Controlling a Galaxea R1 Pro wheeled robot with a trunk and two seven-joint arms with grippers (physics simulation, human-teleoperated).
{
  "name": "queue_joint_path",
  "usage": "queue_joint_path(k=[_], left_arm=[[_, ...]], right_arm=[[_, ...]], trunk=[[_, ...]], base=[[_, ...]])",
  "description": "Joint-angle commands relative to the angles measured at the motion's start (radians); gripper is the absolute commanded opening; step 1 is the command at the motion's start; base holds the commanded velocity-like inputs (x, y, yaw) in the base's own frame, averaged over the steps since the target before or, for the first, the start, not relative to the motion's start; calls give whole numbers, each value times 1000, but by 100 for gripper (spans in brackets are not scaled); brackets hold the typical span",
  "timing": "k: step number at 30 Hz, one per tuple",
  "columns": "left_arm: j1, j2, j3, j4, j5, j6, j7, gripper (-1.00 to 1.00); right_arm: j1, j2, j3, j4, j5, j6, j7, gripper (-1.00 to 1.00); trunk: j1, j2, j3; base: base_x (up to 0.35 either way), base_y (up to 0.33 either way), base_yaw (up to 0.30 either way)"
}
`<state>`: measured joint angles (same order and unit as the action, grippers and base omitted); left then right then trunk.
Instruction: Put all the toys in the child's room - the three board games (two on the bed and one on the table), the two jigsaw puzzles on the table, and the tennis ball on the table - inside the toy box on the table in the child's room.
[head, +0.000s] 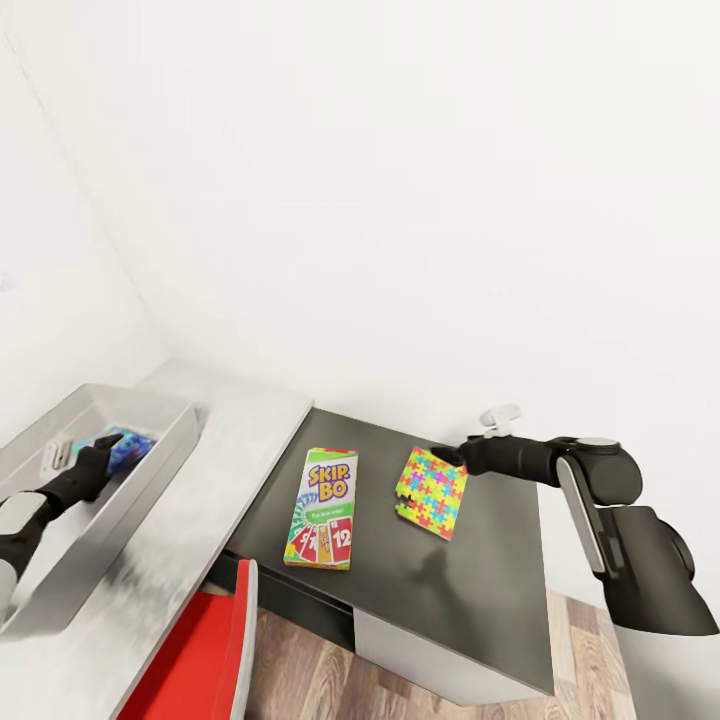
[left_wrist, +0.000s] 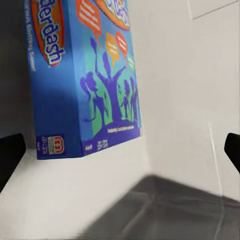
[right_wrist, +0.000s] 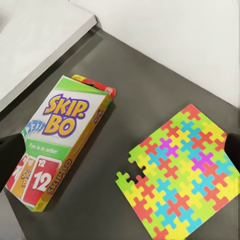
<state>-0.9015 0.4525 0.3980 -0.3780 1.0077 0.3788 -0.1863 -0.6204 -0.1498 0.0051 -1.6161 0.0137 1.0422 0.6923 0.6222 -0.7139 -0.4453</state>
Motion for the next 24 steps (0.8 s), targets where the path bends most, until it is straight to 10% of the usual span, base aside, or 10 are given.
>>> queue_joint_path(k=[1,12,24], left_arm=[[-3,6,3,-7,6,28,30,100],[-22,24,-2,-41,8,88,89,100],[35,21,2,-405,21,302,256,100]], right_arm=[[-1,-1,-2,-1,2,5,3,100],[-2,-2,-9,-1,2,5,3,100],[1,-16,-10,-1,2,5,6,100]], trunk=[[0,-1,-1],[0,-1,-1],[0,-1,-1]], base=[[0,0,0],[0,0,0],[0,0,0]])
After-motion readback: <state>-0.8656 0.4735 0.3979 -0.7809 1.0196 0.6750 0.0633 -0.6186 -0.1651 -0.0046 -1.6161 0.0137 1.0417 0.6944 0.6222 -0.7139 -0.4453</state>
